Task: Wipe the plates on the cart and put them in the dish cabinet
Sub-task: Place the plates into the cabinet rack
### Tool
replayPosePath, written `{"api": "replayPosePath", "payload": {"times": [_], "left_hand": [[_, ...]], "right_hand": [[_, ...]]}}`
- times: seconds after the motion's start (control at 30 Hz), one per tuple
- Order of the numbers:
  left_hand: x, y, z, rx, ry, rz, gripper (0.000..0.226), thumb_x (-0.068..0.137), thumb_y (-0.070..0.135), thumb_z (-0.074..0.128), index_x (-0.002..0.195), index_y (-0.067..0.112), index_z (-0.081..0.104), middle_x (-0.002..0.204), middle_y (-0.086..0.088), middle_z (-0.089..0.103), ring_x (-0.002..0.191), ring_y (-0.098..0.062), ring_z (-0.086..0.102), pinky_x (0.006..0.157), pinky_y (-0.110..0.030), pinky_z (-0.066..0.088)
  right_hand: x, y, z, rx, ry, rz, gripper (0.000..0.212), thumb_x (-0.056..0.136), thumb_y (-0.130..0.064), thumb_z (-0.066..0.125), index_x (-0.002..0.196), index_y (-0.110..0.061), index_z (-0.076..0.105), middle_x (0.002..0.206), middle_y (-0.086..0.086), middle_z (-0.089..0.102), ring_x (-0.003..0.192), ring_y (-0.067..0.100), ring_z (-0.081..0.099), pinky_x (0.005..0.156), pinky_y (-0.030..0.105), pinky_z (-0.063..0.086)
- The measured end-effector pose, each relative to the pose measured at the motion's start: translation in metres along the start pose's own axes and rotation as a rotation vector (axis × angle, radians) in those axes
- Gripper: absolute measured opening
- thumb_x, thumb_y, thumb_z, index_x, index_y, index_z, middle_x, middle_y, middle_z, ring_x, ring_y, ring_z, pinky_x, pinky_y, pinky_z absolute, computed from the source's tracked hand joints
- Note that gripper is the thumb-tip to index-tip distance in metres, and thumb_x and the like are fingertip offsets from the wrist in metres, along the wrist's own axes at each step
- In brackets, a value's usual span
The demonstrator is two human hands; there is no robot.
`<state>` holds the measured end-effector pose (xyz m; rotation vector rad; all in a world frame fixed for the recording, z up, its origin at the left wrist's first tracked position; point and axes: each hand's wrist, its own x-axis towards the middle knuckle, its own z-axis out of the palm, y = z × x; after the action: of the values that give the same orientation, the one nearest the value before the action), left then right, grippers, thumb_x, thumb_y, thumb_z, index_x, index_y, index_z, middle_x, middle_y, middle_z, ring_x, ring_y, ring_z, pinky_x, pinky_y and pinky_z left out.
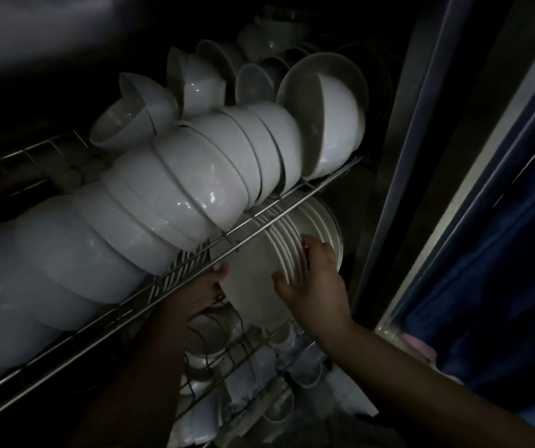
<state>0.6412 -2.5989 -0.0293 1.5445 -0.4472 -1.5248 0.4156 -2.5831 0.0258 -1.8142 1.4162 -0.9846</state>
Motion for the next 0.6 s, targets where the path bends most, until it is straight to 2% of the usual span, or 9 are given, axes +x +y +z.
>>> {"api": "replayPosePath", "payload": {"times": [0.07,0.1,0.13,0.23,0.33,0.43,0.5,0.53,0.6], "left_hand": [[-0.002,0.003,0.003,0.014,-0.038,0.025,0.03,0.101,0.017,0.043,0.127,0.004,0.05,0.124,-0.007,0.061,0.12,-0.017,0.054,0.099,-0.018,0.043],[0.0,0.003,0.004,0.03,-0.046,0.046,0.026,0.097,0.021,0.048,0.119,0.008,0.053,0.115,0.003,0.065,0.109,-0.006,0.058,0.088,-0.009,0.046],[0.001,0.003,0.002,0.041,-0.056,0.045,0.026,0.094,0.023,0.05,0.116,0.008,0.054,0.112,0.005,0.068,0.1,-0.002,0.061,0.083,-0.009,0.049],[0.012,-0.002,-0.01,0.067,-0.057,0.047,0.033,0.101,0.009,0.04,0.132,-0.002,0.048,0.126,-0.015,0.06,0.103,-0.015,0.063,0.087,-0.023,0.054],[0.012,-0.004,-0.017,0.187,-0.046,0.094,0.03,0.1,0.005,0.044,0.128,-0.002,0.052,0.116,-0.011,0.065,0.092,-0.012,0.07,0.076,-0.022,0.057],[0.01,-0.009,-0.022,0.353,0.053,0.176,0.024,0.097,0.01,0.054,0.117,-0.001,0.062,0.117,-0.019,0.067,0.103,-0.024,0.068,0.093,-0.038,0.054],[0.011,-0.014,-0.023,0.368,0.155,0.21,0.023,0.093,0.012,0.062,0.11,-0.003,0.067,0.11,-0.021,0.069,0.106,-0.033,0.065,0.1,-0.048,0.048],[0.009,-0.017,-0.022,0.349,0.209,0.223,0.02,0.091,0.014,0.065,0.103,-0.002,0.07,0.102,-0.02,0.071,0.102,-0.034,0.067,0.097,-0.046,0.051],[0.004,-0.023,-0.018,0.367,0.355,0.246,0.016,0.089,0.018,0.069,0.084,0.002,0.07,0.077,-0.009,0.072,0.085,-0.031,0.067,0.077,-0.025,0.056]], "right_hand": [[-0.002,0.001,0.004,-0.039,-0.014,-0.027,0.075,0.079,-0.031,0.076,0.142,-0.016,0.038,0.132,0.004,0.041,0.106,0.02,0.055,0.076,0.027,0.046],[-0.004,0.003,0.006,-0.057,-0.021,-0.045,0.077,0.078,-0.031,0.077,0.142,-0.016,0.037,0.132,0.004,0.04,0.105,0.02,0.055,0.074,0.027,0.046],[-0.007,0.005,0.008,-0.067,-0.032,-0.05,0.079,0.077,-0.032,0.077,0.142,-0.016,0.035,0.132,0.004,0.039,0.104,0.02,0.054,0.074,0.027,0.045],[-0.014,0.011,0.012,-0.073,-0.087,-0.03,0.085,0.075,-0.035,0.079,0.142,-0.014,0.03,0.134,0.004,0.035,0.108,0.023,0.053,0.081,0.031,0.049],[-0.016,0.015,0.014,-0.067,-0.121,-0.019,0.095,0.073,-0.035,0.081,0.146,-0.011,0.025,0.136,0.005,0.033,0.113,0.025,0.052,0.085,0.031,0.048],[-0.018,0.015,0.014,-0.057,-0.162,-0.05,0.105,0.07,-0.04,0.083,0.149,-0.011,0.02,0.14,0.006,0.029,0.12,0.024,0.048,0.089,0.027,0.044],[-0.021,0.015,0.012,-0.03,-0.202,-0.057,0.109,0.072,-0.045,0.081,0.151,-0.011,0.015,0.145,0.006,0.026,0.127,0.022,0.042,0.095,0.026,0.04],[-0.022,0.016,0.01,-0.036,-0.209,-0.061,0.109,0.073,-0.049,0.079,0.152,-0.01,0.015,0.146,0.006,0.027,0.129,0.021,0.039,0.099,0.025,0.038],[-0.025,0.02,0.006,-0.162,-0.16,-0.09,0.106,0.073,-0.064,0.067,0.15,-0.006,0.024,0.144,0.01,0.036,0.131,0.025,0.036,0.107,0.032,0.033]]}}
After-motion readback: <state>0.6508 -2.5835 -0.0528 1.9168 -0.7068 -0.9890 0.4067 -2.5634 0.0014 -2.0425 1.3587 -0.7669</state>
